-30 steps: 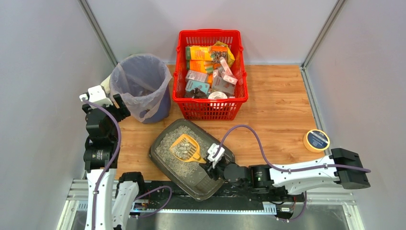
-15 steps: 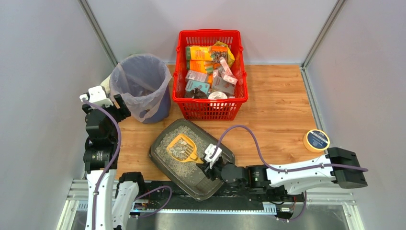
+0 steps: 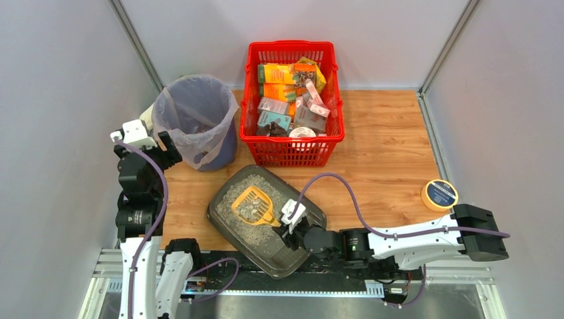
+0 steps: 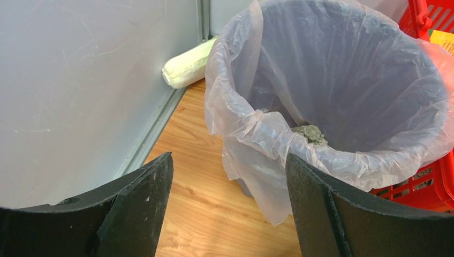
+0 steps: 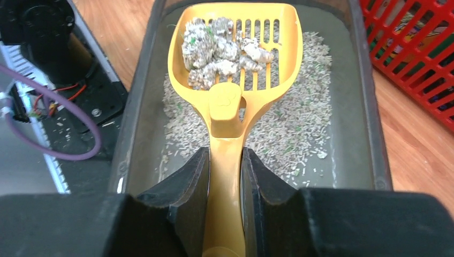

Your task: Clean the litter box

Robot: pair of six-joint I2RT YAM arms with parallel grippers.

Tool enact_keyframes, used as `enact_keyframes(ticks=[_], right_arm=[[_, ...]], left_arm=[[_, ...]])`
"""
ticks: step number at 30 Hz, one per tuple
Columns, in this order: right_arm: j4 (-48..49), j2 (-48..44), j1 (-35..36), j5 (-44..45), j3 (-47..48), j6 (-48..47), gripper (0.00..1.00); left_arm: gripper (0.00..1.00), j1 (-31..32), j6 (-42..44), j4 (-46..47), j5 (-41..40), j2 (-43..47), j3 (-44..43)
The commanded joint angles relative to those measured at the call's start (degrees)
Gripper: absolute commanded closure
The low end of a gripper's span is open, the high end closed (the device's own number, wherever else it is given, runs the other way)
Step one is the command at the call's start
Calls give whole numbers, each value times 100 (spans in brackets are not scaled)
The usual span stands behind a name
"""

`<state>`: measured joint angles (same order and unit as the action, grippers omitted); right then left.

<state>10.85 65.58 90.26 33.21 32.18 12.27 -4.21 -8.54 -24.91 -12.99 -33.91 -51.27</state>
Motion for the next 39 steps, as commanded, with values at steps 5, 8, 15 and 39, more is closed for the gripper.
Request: enact_keyframes(ticks=[5, 8, 15, 39], right_arm=[[248, 34, -9, -200, 488, -24, 100], [-367, -159, 203, 194, 177, 153, 100], [-752, -149, 202, 184, 510, 47, 100], [-499, -221, -88, 210, 361, 592, 100]], left_arm=[[16, -19, 80, 179, -36, 7, -6], [16, -27, 63, 188, -11, 42, -15], [16, -27, 80, 196, 25, 7, -24], [16, -27, 36, 170, 86, 7, -33]])
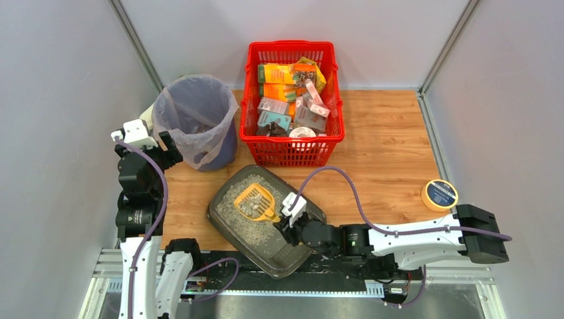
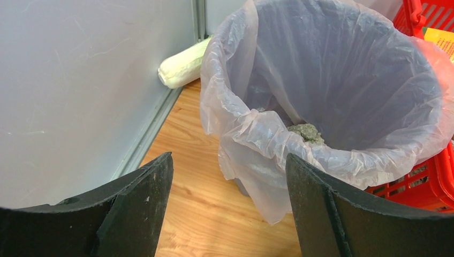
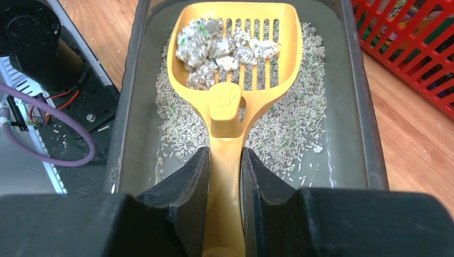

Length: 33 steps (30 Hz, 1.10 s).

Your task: Clean the litter box

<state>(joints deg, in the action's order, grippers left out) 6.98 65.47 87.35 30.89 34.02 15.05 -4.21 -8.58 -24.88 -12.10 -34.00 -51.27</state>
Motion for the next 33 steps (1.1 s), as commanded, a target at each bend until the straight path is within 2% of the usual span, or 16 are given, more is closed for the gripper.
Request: enact_keyframes(ticks=[1, 2, 3, 4, 5, 7, 10, 11, 14, 15, 16, 17, 19, 23, 28, 33], right_arm=[[421, -236, 108, 409, 1, 140, 100], [1340, -106, -50, 208, -131, 34, 100], [1315, 8, -208, 50, -2, -2, 100], [923, 96, -201, -187, 191, 76, 100], [-299, 158, -140, -267, 436, 164, 100], [-645, -7, 308, 308, 343, 226, 100], [879, 34, -6, 7, -148, -124, 100], [1005, 131, -86, -65, -46, -203, 100], [-1076, 203, 210, 28, 842, 41, 100], [-1198, 142, 456, 239, 808, 120, 100], [-1095, -41, 450, 372, 460, 139, 100], [-163, -104, 397, 434, 221, 34, 100], [774, -9, -85, 16, -96, -125, 100], [-914, -95, 140, -164, 430, 349, 100], [-786, -544, 37, 136, 289, -88, 100], [-1857, -579, -43, 215, 938, -397, 100]], left_arm=[[16, -27, 49, 186, 14, 7, -41], [16, -27, 49, 186, 67, -10, -24], [16, -27, 58, 194, 67, -10, -15], [16, -27, 75, 168, 32, -28, -15], [16, -27, 76, 159, 15, -19, -6], [16, -19, 67, 159, 6, -10, -24], [16, -27, 49, 194, 76, -10, -24], [16, -27, 67, 186, 59, -19, -6], [16, -27, 84, 159, 6, -28, -6], [16, -19, 84, 168, 6, -28, -15], [16, -27, 76, 168, 40, -28, -24], [16, -27, 67, 177, 84, -37, -24], [16, -27, 67, 177, 120, -63, -6], [16, -27, 84, 159, 6, -19, -6], [15, -28, 32, 151, 164, -45, -15], [16, -19, 76, 142, 6, 7, -6]])
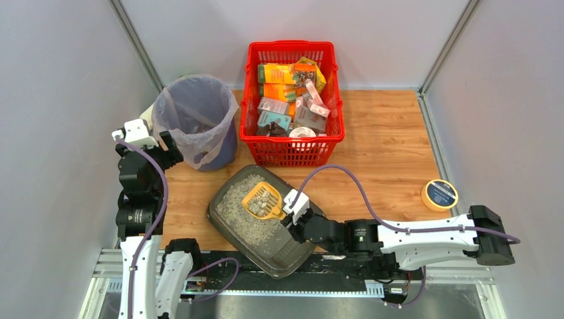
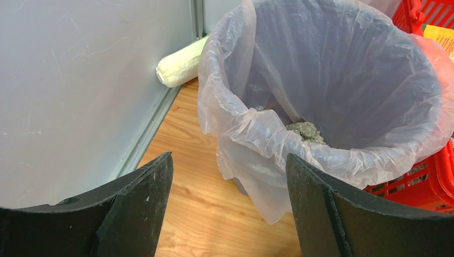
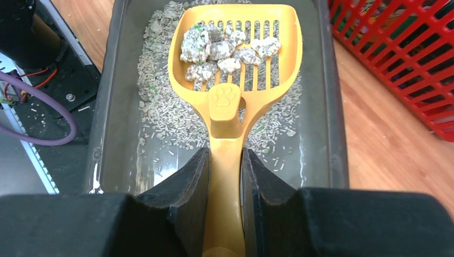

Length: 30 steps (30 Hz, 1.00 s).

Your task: Clean the litter box

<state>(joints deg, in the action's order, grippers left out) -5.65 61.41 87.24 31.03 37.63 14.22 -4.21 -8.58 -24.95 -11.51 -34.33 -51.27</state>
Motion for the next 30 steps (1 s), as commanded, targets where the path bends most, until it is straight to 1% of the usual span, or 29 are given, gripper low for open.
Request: enact_keyframes(ticks=[1, 4, 7, 9, 11, 13, 14, 16, 17, 18, 20, 21, 23, 27, 30], right_arm=[[-865, -269, -32, 193, 631, -314, 100], [-1209, -489, -84, 176, 816, -367, 100], [-1281, -612, -295, -34, 1079, -481, 100], [-1281, -517, -541, -297, 1290, -612, 100], [-1455, -341, -708, -273, 1816, -683, 100], [-1710, -42, -805, -246, 2194, -911, 100], [-1755, 72, -892, -255, 2579, -999, 100], [-1843, 380, -1033, -369, 2941, -1279, 100], [-1834, 485, -1208, -456, 3257, -1342, 100], [-1843, 712, -1323, -718, 3451, -1395, 100], [-1817, 951, -1647, -939, 3786, -1623, 100], [-1826, 1222, -1745, -1132, 4161, -1685, 100], [-1843, 1522, -1973, -1221, 4558, -1931, 100], [-1773, 2338, -2194, -1379, 5673, -2370, 100], [-1563, 2795, -2343, -1651, 6097, -2739, 100]], left_arm=[[16, -27, 84, 148, -53, 40, -6], [16, -27, 67, 157, -10, 40, -6], [15, -27, 76, 148, -53, 40, -6], [16, -27, 84, 140, -149, 40, -6], [16, -27, 111, 113, -264, 49, -6], [16, -27, 154, 96, -483, 40, -6], [16, -27, 181, 61, -562, 49, -6], [16, -27, 181, 69, -686, 66, -6], [16, -27, 190, 87, -686, 84, 2], [16, -19, 207, 87, -695, 75, 11], [16, -27, 207, 87, -695, 75, 20], [16, -19, 207, 87, -712, 75, 20], [16, -27, 199, 78, -721, 75, 20], [16, -27, 199, 78, -791, 84, 29], [16, -27, 155, 87, -722, 93, 46]])
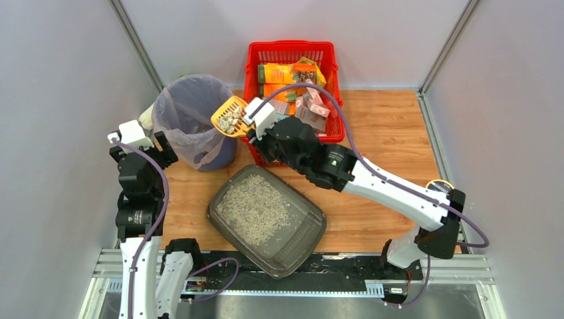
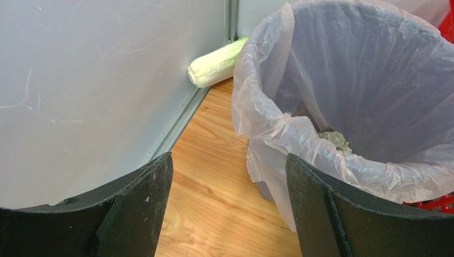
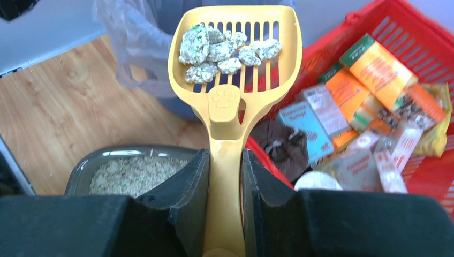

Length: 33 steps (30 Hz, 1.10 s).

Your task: Clean the litter box

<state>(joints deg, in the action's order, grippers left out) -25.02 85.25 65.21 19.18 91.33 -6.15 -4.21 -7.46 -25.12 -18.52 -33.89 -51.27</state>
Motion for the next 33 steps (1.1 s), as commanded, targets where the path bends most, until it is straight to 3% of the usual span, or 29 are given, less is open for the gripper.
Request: enact_keyframes(ticks=[1, 5, 13, 22, 27, 33], right_arm=[[427, 544, -175, -520, 981, -799, 100], [515, 1352, -342, -652, 1817, -1501, 100], [1973, 2539, -360, 129, 2170, -4433, 100], [5003, 2391, -325, 157, 722, -7011, 100], [7032, 2996, -342, 314, 464, -9363, 100], [7783, 3120, -421, -194, 70, -9905, 100]], left_arm=[[16, -27, 26, 113, 6, 49, 46], [15, -10, 43, 122, 24, 40, 55], [16, 52, 70, 139, -2, 32, 64], [16, 87, 96, 139, -20, 32, 47], [16, 96, 87, 148, -2, 5, 55], [16, 113, 105, 139, -55, 40, 55]])
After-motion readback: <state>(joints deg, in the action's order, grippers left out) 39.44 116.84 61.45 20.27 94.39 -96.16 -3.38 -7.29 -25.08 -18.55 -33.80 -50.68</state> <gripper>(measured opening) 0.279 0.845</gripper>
